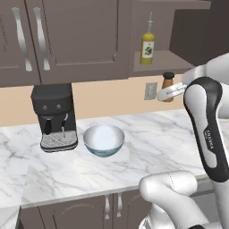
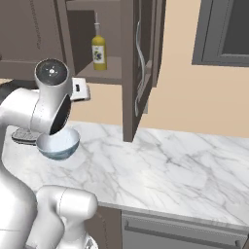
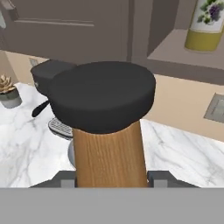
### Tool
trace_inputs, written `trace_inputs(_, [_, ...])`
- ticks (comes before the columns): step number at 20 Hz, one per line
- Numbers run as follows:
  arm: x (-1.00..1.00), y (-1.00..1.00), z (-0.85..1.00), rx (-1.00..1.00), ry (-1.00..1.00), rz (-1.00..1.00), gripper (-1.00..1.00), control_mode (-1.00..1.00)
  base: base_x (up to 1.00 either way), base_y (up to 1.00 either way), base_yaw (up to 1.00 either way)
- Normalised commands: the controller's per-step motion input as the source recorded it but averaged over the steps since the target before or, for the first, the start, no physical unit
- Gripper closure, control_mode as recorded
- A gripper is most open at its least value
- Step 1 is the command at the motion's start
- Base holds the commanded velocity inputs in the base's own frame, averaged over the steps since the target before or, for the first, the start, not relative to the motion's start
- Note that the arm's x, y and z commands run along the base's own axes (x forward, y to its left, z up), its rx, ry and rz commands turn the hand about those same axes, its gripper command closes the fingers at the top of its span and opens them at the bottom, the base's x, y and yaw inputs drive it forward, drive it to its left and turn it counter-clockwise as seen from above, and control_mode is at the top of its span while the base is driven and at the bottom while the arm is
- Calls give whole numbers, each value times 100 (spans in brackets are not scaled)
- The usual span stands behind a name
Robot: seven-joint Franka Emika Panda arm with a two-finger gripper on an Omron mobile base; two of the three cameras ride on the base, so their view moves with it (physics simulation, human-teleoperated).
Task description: Retrieve the bottle and the shaker from the cabinet and place them next to the mixing bowl on the counter. Then add garlic from the fridge to the mixing bowl.
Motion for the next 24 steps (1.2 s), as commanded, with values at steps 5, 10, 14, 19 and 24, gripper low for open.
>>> trace_inputs(5, [-27, 8, -100, -9, 0, 0, 100, -100, 0, 0, 0])
trace_inputs(10, [17, 1, -40, -4, 0, 0, 100, -100, 0, 0, 0])
trace_inputs(14, [56, -1, 0, 0, 0, 2, 100, -100, 0, 0, 0])
trace_inputs(19, [45, 1, 0, 0, 5, 4, 100, -100, 0, 0, 0])
trace_inputs(24, [30, 11, -2, 0, 16, 15, 100, -100, 0, 0, 0])
